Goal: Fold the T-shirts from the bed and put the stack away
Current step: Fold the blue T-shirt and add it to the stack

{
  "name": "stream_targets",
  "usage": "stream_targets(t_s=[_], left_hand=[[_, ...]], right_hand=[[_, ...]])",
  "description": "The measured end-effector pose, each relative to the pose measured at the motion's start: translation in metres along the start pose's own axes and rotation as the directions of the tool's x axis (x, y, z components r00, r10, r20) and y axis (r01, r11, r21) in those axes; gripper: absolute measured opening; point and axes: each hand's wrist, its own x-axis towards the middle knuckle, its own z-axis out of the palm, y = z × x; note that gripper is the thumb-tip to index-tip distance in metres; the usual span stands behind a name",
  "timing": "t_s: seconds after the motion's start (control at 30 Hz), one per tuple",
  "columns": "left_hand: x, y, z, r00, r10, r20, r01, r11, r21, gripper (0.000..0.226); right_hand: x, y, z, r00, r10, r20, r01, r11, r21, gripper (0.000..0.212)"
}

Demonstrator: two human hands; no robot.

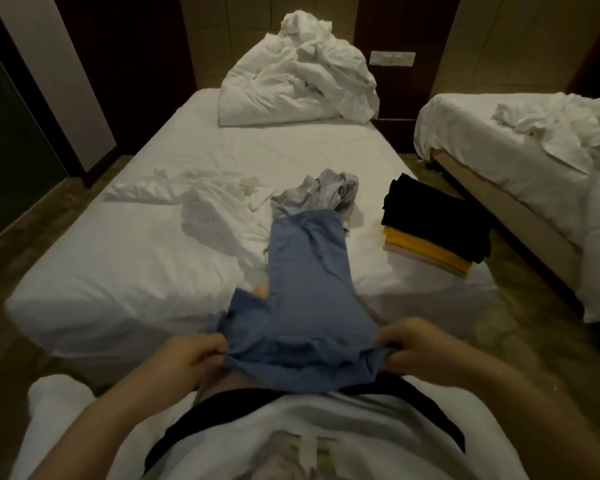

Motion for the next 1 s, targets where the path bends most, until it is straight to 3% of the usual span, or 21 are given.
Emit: stream_targets(t_s=[0.17,0.23,0.3,0.43,0.5,0.57,0.6,0.67,0.77,0.83,0.9,1.0], left_hand=[[-0.005,-0.021,0.031,0.979,0.150,-0.141,-0.133,0.983,0.124,0.017],[-0.003,-0.029,0.040,0.971,0.167,-0.170,-0.140,0.977,0.159,0.033],[-0.002,-0.033,0.046,0.961,0.142,-0.238,-0.113,0.985,0.132,0.031],[-0.006,-0.029,0.041,0.842,0.217,-0.494,-0.214,0.975,0.064,0.028],[-0.009,-0.031,0.034,0.821,0.246,-0.515,-0.242,0.967,0.077,0.024],[-0.011,-0.036,0.032,0.870,0.216,-0.444,-0.200,0.976,0.083,0.018],[-0.012,-0.040,0.033,0.901,0.163,-0.402,-0.149,0.987,0.067,0.033],[-0.014,-0.046,0.041,0.936,0.072,-0.345,-0.074,0.997,0.007,0.056],[-0.013,-0.044,0.055,0.925,0.023,-0.379,-0.064,0.993,-0.096,0.044],[-0.011,-0.040,0.058,0.908,-0.014,-0.419,-0.056,0.986,-0.154,0.041],[-0.012,-0.035,0.054,0.891,-0.021,-0.453,-0.066,0.982,-0.176,0.043],[-0.014,-0.013,0.032,0.883,0.155,-0.443,-0.173,0.985,-0.002,0.029]], right_hand=[[-0.010,0.006,0.024,0.999,-0.040,-0.028,0.040,0.999,0.000,0.018],[-0.010,0.007,0.025,0.996,-0.077,-0.049,0.076,0.997,-0.012,0.031],[-0.010,0.007,0.026,0.990,-0.100,-0.098,0.105,0.993,0.047,0.034],[-0.018,0.009,0.024,0.956,-0.174,-0.235,0.212,0.966,0.148,0.030],[-0.025,0.007,0.015,0.982,-0.184,-0.040,0.187,0.978,0.096,0.025],[-0.031,-0.001,0.004,0.959,-0.086,0.270,0.064,0.994,0.088,0.030],[-0.030,-0.004,-0.001,0.938,-0.034,0.344,-0.007,0.993,0.116,0.040],[-0.018,-0.013,-0.002,0.958,0.028,0.284,-0.080,0.982,0.171,0.043],[0.023,-0.029,0.015,0.997,0.060,0.041,-0.064,0.991,0.119,0.030],[0.046,-0.045,0.032,0.993,0.012,0.118,-0.014,1.000,0.018,0.031],[0.056,-0.058,0.049,0.955,-0.054,0.291,0.062,0.998,-0.020,0.031],[0.056,-0.069,0.063,0.905,-0.108,0.411,0.127,0.992,-0.019,0.036]])
